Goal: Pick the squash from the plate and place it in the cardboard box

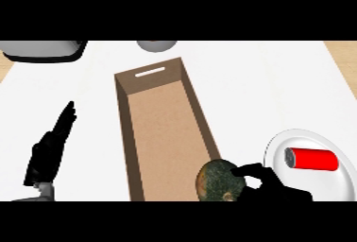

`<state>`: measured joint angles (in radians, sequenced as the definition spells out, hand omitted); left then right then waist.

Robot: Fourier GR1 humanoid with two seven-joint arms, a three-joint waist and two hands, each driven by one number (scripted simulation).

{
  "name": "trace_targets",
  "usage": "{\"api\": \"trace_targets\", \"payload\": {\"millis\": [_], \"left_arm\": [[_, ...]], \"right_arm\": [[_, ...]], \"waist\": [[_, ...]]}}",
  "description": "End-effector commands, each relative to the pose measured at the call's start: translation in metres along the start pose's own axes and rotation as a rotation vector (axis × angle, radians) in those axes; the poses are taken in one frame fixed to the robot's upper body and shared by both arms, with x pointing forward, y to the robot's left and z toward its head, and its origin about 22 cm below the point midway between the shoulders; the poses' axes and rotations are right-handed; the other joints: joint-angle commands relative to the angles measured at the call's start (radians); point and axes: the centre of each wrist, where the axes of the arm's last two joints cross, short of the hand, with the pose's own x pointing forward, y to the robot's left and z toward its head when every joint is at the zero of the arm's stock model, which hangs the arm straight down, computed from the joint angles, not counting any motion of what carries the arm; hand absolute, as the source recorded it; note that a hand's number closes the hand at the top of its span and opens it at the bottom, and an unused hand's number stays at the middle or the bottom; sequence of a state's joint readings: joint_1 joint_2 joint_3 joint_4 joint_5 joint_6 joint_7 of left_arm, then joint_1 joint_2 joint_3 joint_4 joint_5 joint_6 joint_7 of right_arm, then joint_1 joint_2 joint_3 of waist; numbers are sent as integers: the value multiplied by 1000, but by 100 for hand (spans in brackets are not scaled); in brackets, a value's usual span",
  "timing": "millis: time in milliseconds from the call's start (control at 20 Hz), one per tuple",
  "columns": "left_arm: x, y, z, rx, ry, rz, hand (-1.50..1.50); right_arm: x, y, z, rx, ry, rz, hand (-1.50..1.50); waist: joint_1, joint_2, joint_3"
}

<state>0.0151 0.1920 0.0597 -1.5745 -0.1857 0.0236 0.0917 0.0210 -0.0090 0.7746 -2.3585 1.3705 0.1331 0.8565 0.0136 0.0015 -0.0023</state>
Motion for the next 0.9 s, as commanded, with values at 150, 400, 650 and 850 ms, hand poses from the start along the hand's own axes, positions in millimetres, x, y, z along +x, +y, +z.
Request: {"api": "trace_targets", "payload": {"millis": [150,400,650,850], "left_arm": [[8,-14,-8,-20,-18,15,0],[3,-3,-2,-16,8,1,0],[1,-1,-12,0,-12,-5,0],[1,-5,-12,-20,-21,3,0]], "right_arm": [[40,-4,-56,24,16,-22,150],[67,25,-95,74,84,1,150],[74,69,-135,149,114,15,150],[52,114,-151,205,168,51,150]], "waist": [[4,2,1],[17,0,1],[15,3,1],[15,5,1]]}}
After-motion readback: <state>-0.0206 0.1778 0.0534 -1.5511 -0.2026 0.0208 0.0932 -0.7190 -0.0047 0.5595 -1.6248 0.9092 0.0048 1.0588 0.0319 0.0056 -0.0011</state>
